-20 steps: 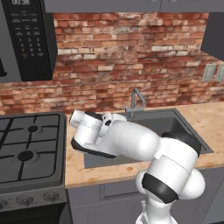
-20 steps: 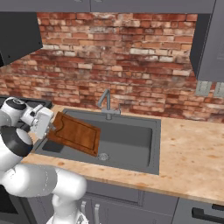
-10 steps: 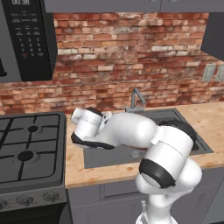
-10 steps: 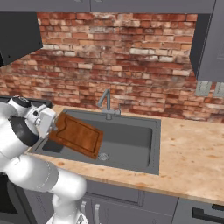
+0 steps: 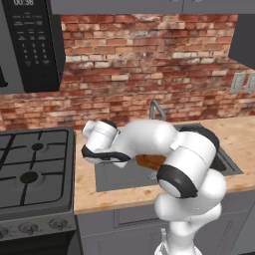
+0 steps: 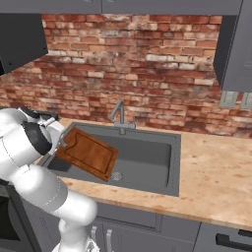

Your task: Move the cutting board and knife to the sink. Then move spray from the cabinet to the counter.

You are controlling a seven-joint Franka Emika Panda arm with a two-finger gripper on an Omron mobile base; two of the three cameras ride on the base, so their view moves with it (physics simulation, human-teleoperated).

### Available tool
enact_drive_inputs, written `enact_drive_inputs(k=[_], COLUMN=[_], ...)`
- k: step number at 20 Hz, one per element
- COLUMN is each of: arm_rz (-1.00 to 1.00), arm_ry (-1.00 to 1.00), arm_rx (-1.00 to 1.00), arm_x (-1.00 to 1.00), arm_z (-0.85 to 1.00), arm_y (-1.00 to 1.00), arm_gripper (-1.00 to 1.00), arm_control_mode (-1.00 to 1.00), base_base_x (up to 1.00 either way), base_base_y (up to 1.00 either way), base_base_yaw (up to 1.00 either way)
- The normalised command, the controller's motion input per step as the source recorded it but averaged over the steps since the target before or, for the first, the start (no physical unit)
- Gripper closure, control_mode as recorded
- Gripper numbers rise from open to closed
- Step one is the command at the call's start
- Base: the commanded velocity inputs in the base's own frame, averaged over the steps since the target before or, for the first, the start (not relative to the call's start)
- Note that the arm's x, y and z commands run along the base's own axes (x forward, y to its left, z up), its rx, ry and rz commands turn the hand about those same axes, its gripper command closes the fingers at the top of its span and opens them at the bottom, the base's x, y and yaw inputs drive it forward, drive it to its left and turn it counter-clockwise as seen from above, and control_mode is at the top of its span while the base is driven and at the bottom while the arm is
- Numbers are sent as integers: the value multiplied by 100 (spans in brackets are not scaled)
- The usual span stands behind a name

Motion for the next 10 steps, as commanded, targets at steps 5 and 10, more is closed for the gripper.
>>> enact_drive_inputs(k=[5, 10], arm_rz=[-3, 0], arm_ry=[1, 1], arm_rx=[0, 0], arm_x=[19, 21], arm_z=[-4, -2], arm_y=[-8, -8], arm_gripper=[100, 100], arm_control_mode=[-100, -100], base_base_x=[0, 0], base_base_y=[0, 0], base_base_yaw=[0, 0])
